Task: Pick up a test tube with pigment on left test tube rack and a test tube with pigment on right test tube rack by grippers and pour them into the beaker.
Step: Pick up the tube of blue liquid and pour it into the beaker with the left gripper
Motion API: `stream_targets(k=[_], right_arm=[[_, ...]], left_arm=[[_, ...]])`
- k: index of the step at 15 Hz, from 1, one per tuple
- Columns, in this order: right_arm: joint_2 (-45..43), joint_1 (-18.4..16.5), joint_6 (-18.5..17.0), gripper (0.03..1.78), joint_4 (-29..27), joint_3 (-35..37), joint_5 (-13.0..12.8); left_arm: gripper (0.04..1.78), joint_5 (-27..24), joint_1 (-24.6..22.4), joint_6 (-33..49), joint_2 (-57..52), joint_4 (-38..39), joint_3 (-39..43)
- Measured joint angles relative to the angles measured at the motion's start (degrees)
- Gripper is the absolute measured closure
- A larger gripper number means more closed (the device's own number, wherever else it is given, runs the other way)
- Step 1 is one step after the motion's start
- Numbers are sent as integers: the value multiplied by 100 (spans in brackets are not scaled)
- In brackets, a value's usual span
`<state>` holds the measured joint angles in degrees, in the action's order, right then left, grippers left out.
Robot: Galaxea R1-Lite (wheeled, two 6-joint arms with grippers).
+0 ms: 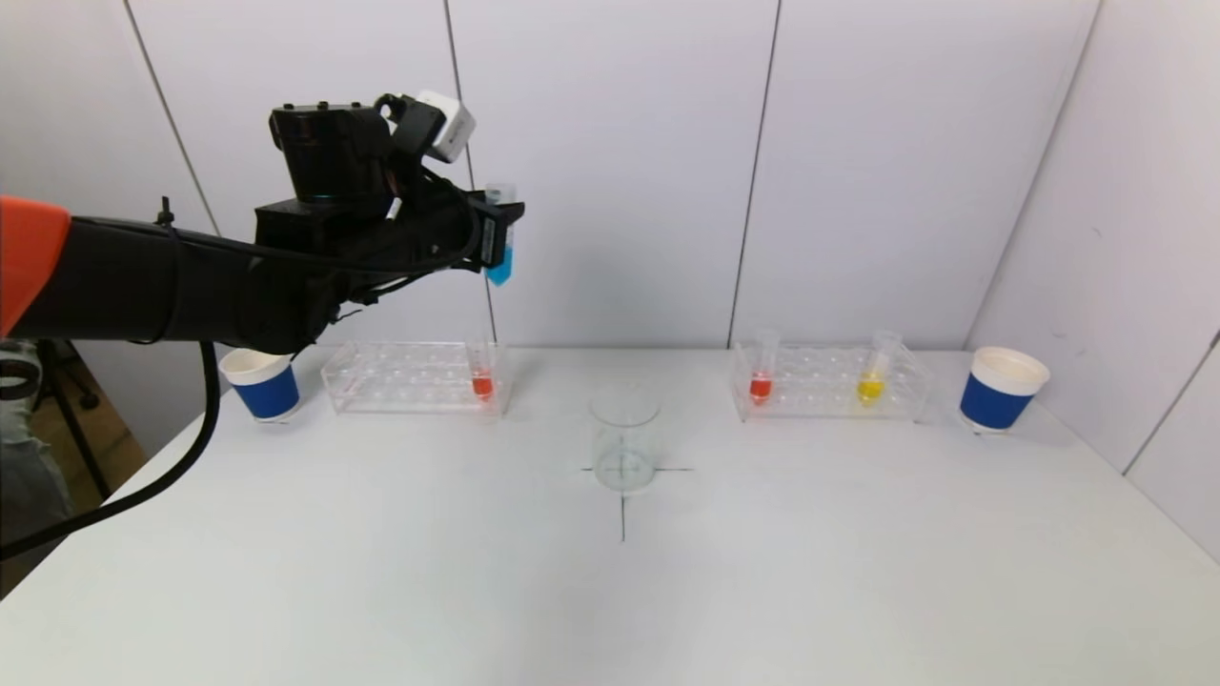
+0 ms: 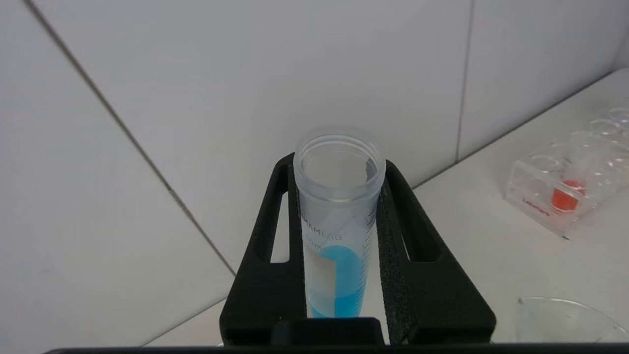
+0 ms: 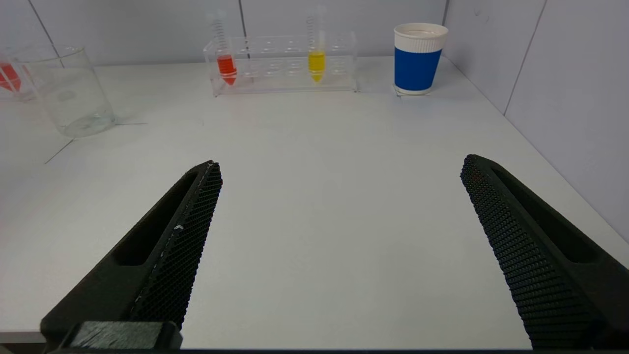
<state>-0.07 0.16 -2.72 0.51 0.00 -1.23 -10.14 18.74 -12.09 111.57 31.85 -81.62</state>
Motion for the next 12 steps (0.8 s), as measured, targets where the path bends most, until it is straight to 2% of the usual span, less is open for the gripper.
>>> stream_targets(k=[3, 7, 12], right_arm=[[0, 0, 2, 4, 0, 0, 0], [0, 0, 2, 4, 0, 0, 2], [0, 0, 2, 4, 0, 0, 2]], left_arm=[[138, -689, 190, -100, 72, -433, -66], [138, -1940, 234, -315, 137, -545, -68], [138, -2737, 210, -976, 329, -542, -72]])
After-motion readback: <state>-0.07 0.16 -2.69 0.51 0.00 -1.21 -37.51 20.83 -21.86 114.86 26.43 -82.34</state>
